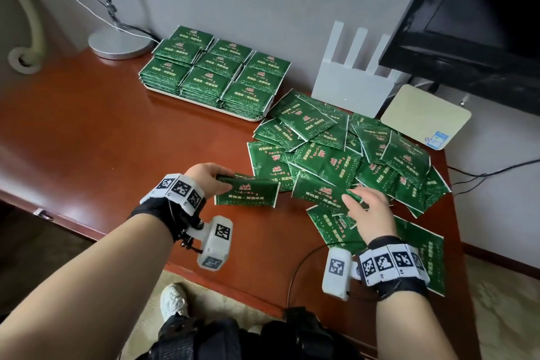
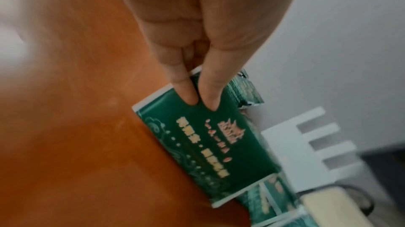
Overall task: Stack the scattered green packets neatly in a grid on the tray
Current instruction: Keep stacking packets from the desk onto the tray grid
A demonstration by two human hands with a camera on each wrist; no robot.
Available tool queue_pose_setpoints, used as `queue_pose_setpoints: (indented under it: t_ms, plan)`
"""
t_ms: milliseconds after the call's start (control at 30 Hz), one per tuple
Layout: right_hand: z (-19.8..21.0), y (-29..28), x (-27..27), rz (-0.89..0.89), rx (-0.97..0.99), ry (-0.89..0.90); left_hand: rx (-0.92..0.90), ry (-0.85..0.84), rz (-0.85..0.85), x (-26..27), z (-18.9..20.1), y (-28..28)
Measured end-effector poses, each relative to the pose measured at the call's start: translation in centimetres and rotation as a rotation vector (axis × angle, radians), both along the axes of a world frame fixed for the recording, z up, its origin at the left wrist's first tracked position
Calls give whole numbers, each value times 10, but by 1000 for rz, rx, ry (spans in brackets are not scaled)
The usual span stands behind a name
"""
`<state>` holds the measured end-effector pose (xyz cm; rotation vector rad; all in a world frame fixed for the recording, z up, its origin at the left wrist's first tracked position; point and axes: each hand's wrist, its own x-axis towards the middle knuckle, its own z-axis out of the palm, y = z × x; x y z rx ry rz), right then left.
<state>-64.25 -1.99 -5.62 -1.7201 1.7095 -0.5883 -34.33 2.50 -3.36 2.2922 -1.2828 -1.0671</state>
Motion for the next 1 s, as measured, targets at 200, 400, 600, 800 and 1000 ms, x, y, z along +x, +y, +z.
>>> queue_pose_setpoints:
  t_ms: [200,400,600,800,1000]
  plan:
    - [-8,4,3,104,135,209,173,-265,-146,0,-13,1]
    - [-3,3,8,114,64,83,96,-248,-125,4,-10,-2]
    - [-10,3,18,192,115,158,154,-199,-231,-3,-10,2]
    - [-8,2,17,209,115,115,17,-98,-24,0,-11,3]
    - [16,-1,32,378,102,118,-63,-28,-203,-8,12,-10]
